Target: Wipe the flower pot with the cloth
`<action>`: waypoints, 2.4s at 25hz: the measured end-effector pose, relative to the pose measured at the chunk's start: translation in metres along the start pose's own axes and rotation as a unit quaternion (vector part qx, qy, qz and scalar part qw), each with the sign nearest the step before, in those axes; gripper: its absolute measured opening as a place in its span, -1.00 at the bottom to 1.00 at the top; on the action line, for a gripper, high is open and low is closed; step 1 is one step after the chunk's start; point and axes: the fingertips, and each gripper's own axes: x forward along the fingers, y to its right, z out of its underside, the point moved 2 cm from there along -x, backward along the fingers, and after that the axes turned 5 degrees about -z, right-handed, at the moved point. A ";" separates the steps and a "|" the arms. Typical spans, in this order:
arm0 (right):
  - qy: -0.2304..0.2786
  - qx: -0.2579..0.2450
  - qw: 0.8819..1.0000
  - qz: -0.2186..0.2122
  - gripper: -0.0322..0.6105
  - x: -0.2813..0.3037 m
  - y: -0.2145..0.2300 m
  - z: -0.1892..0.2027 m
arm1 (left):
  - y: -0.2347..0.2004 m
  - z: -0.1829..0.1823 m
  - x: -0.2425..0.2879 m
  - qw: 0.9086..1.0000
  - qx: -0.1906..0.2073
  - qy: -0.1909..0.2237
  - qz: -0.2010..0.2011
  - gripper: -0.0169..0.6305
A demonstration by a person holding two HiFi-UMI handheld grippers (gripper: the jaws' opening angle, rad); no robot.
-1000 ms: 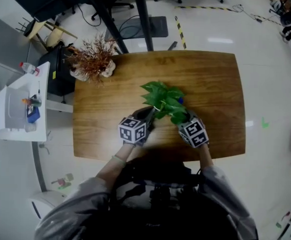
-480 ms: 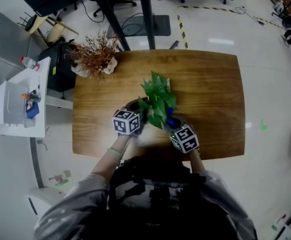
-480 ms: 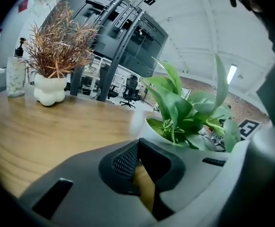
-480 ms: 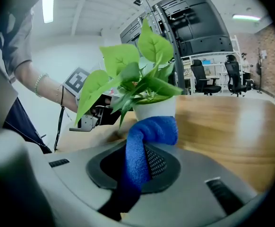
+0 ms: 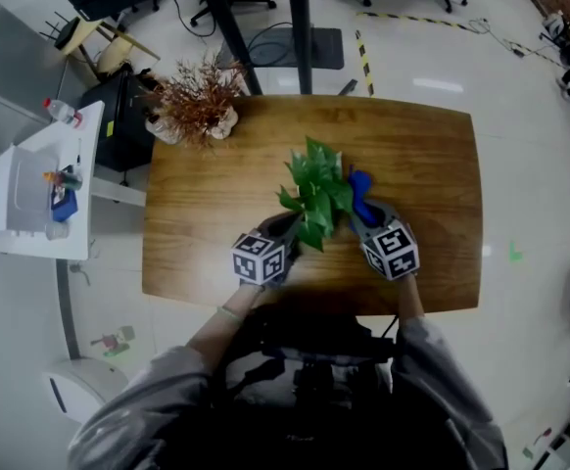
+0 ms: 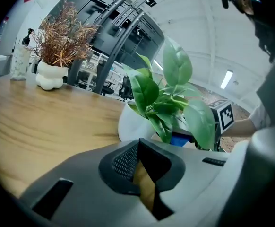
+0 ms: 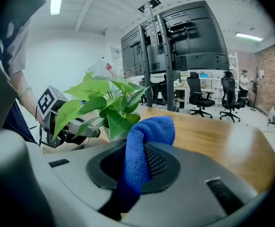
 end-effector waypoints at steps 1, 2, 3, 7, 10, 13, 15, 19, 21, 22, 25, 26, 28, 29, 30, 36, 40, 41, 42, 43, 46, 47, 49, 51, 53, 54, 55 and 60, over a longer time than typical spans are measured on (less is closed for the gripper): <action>-0.003 -0.006 1.000 -0.006 -0.74 0.004 -0.003 -0.002 | 0.001 0.000 0.001 1.000 0.000 0.000 0.001 -0.93; -0.008 -0.010 1.000 -0.012 -0.74 0.008 -0.007 -0.003 | 0.001 -0.001 0.002 1.000 -0.001 0.000 0.002 -0.93; -0.012 -0.010 1.000 -0.017 -0.74 0.011 -0.012 -0.003 | 0.001 -0.003 0.003 1.000 -0.002 0.001 0.004 -0.93; -0.021 0.004 0.999 -0.033 -0.74 0.022 -0.036 0.006 | -0.002 -0.009 0.004 1.000 0.001 0.005 0.015 -0.93; -0.027 0.010 0.998 -0.057 -0.74 0.033 -0.062 0.014 | -0.012 -0.014 0.002 1.000 0.001 0.008 0.009 -0.93; -0.041 0.021 0.996 -0.074 -0.74 0.045 -0.084 0.022 | -0.026 -0.019 -0.001 1.000 -0.004 0.013 -0.002 -0.93; -0.045 0.031 0.995 -0.078 -0.74 0.053 -0.091 0.025 | -0.037 -0.023 -0.002 1.000 -0.005 0.015 -0.011 -0.93; -0.045 0.043 0.995 -0.079 -0.74 0.055 -0.091 0.025 | -0.054 -0.034 0.000 0.999 -0.019 0.029 -0.027 -0.93; -0.041 0.043 0.996 -0.070 -0.74 0.045 -0.085 0.024 | -0.057 -0.038 -0.001 0.999 -0.026 0.036 -0.031 -0.93; -0.038 0.045 0.996 -0.061 -0.74 0.037 -0.080 0.023 | -0.057 -0.039 -0.003 0.998 -0.029 0.037 -0.033 -0.93; -0.028 0.045 0.998 -0.029 -0.74 0.018 -0.054 0.021 | -0.054 -0.030 -0.012 0.998 -0.045 0.037 -0.035 -0.93; -0.025 0.039 0.999 -0.020 -0.74 0.015 -0.044 0.019 | -0.051 -0.024 -0.015 0.997 -0.054 0.037 -0.034 -0.93; -0.020 0.024 1.000 -0.006 -0.74 0.014 -0.025 0.011 | -0.041 -0.011 -0.020 0.997 -0.064 0.031 -0.026 -0.93; -0.019 0.014 1.000 0.000 -0.74 0.016 -0.016 0.005 | -0.034 -0.005 -0.021 0.997 -0.065 0.027 -0.019 -0.93; -0.018 0.004 1.000 0.004 -0.74 0.018 -0.008 -0.001 | -0.025 0.000 -0.021 0.998 -0.063 0.022 -0.011 -0.93; -0.028 -0.027 0.999 -0.012 -0.74 0.040 -0.001 -0.018 | -0.004 -0.005 -0.009 0.999 -0.038 0.018 0.022 -0.93; -0.042 -0.029 0.998 -0.023 -0.74 0.048 -0.020 -0.007 | -0.021 -0.022 -0.007 0.998 -0.046 0.036 0.006 -0.93; -0.043 -0.023 0.998 -0.028 -0.74 0.050 -0.026 -0.004 | -0.028 -0.025 -0.007 0.998 -0.048 0.040 0.000 -0.93; -0.042 -0.016 0.998 -0.034 -0.74 0.052 -0.033 -0.002 | -0.036 -0.028 -0.007 0.998 -0.050 0.044 -0.005 -0.93; -0.039 -0.010 0.998 -0.042 -0.74 0.055 -0.040 -0.001 | -0.044 -0.031 -0.008 0.997 -0.052 0.047 -0.011 -0.93; -0.044 0.001 0.997 -0.061 -0.74 0.064 -0.063 0.004 | -0.065 -0.040 -0.009 0.997 -0.052 0.053 -0.025 -0.93; -0.048 0.004 0.997 -0.065 -0.74 0.067 -0.070 0.005 | -0.070 -0.043 -0.008 0.997 -0.050 0.053 -0.029 -0.93; -0.050 0.014 0.996 -0.072 -0.74 0.074 -0.080 0.006 | -0.081 -0.048 -0.005 0.997 -0.048 0.052 -0.038 -0.93; -0.050 0.019 0.996 -0.075 -0.74 0.081 -0.085 0.008 | -0.090 -0.050 -0.002 0.996 -0.051 0.052 -0.046 -0.93; -0.053 0.022 0.996 -0.075 -0.74 0.082 -0.086 0.010 | -0.095 -0.051 0.000 0.996 -0.057 0.052 -0.054 -0.93; -0.054 0.024 0.995 -0.074 -0.74 0.080 -0.085 0.011 | -0.096 -0.051 -0.001 0.995 -0.059 0.051 -0.057 -0.93; -0.054 0.026 0.996 -0.072 -0.74 0.075 -0.082 0.011 | -0.096 -0.049 -0.002 0.995 -0.061 0.050 -0.059 -0.93; -0.040 0.003 0.998 -0.040 -0.74 0.050 -0.043 0.000 | -0.084 -0.032 -0.014 0.995 -0.072 0.043 -0.050 -0.93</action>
